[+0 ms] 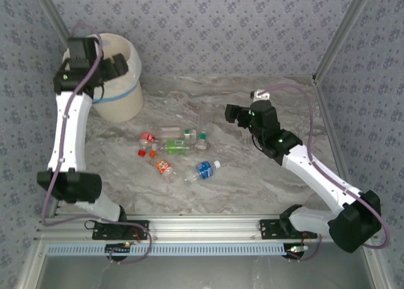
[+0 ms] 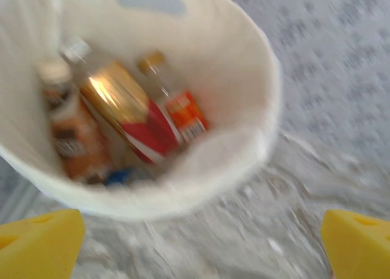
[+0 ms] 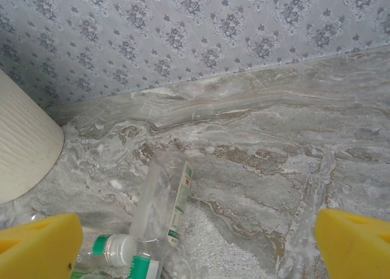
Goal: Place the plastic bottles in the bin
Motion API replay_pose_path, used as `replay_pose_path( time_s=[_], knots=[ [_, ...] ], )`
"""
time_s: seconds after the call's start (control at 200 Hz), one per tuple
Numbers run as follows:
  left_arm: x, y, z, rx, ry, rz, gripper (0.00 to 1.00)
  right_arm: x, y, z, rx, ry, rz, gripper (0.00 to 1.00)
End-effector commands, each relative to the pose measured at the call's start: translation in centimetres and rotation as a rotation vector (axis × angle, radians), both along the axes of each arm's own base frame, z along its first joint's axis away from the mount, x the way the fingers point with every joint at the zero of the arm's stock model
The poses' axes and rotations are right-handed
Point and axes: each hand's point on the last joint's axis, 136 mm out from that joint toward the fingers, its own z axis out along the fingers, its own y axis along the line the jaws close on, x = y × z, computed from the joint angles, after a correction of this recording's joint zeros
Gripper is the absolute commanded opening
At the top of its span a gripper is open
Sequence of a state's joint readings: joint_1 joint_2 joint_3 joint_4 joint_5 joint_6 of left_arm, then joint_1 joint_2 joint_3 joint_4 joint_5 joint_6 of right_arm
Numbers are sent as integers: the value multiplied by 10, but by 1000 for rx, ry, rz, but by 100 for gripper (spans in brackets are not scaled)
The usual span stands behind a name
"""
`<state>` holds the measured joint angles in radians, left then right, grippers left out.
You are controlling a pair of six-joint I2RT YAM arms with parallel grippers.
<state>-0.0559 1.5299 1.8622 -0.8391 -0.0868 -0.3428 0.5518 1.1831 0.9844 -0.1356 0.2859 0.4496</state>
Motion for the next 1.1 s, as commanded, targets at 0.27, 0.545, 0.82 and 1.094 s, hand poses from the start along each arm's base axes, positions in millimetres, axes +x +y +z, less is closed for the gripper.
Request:
replay_pose_path(
  time_s=[0.27, 0.545, 0.82, 1.094],
  knots=[
    [-68, -68, -123, -95, 244, -198, 100, -1, -19, -7, -13, 17, -95, 100],
    [-67, -70, -225, -79, 403, -178, 99, -1, -19, -8, 5, 20, -105, 100],
    [-36, -63, -280, 16, 506, -155, 96, -3, -22, -7, -3, 25, -112, 100],
    [-31, -57, -314, 76, 580, -149, 76, -3, -27, -11, -26, 28, -127, 100]
  ],
)
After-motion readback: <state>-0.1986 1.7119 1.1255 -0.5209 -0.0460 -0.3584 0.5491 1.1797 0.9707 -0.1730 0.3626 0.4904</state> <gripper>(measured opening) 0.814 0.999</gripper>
